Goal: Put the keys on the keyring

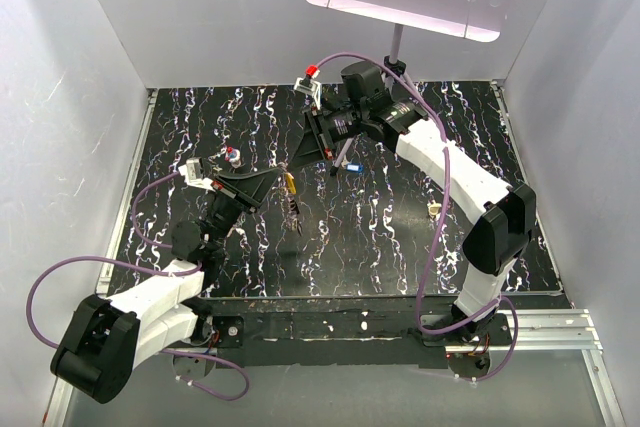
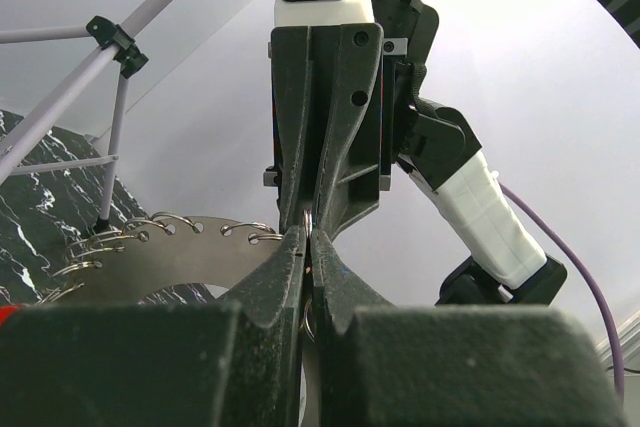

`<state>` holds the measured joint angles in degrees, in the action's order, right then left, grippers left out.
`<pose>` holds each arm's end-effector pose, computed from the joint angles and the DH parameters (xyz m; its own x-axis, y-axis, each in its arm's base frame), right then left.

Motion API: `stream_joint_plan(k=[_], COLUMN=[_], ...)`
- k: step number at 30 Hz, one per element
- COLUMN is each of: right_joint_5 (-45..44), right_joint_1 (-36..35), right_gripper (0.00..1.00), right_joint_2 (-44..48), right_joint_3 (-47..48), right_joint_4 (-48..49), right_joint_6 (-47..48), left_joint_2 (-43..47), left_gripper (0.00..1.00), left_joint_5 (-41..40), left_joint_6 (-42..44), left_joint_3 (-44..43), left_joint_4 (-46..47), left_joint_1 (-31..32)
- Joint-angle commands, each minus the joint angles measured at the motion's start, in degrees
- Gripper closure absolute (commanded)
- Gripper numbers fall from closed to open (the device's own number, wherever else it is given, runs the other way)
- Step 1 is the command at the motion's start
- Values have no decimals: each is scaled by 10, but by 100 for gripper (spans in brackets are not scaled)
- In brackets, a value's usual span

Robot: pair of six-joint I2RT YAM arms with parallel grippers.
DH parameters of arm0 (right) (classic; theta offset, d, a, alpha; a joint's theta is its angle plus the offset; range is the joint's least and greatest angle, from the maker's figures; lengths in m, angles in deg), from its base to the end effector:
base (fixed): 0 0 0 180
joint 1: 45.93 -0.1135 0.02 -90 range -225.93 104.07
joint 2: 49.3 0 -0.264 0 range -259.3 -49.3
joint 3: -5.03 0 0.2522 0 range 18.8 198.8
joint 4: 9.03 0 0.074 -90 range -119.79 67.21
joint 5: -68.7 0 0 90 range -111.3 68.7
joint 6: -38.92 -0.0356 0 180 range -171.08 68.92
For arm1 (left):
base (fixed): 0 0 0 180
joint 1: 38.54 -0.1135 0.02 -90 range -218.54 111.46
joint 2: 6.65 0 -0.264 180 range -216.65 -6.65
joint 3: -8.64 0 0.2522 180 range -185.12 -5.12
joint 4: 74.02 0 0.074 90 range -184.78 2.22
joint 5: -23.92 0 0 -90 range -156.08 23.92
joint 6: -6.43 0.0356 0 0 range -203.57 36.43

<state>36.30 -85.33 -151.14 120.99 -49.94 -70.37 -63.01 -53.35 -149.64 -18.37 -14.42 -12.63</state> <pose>0.2914 0.2783 0.3915 -0.6335 -0.2913 -0.7168 -0.7557 0.0338 0.6541 0.1652 -0.0890 0.2644 -0.3623 -0.8152 -0.4519 0.6565 0.1209 -0.7446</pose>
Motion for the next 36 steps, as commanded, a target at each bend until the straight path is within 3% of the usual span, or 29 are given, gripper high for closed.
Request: stream_joint_plan(k=[1, 9, 14, 36], right_joint_5=[12, 14, 22, 72], right_joint_1=[-2, -1, -2, -7], right_gripper=[78, 83, 98, 99], right_joint_2=[18, 20, 22, 30], right_joint_3=[14, 13, 10, -42], right_joint_4=[0, -1, 3, 22], right_joint_6=[12, 13, 13, -23], left_joint_2=[19, 23, 22, 34], left_gripper=[100, 100, 100, 100], left_joint_5=[-7, -4, -4, 13], left_joint_6=[5, 9, 12, 33], left_joint_3=[-5, -1, 0, -5], left_joint_4=[113, 108, 107, 113], left_joint_1=[2, 2, 2, -1])
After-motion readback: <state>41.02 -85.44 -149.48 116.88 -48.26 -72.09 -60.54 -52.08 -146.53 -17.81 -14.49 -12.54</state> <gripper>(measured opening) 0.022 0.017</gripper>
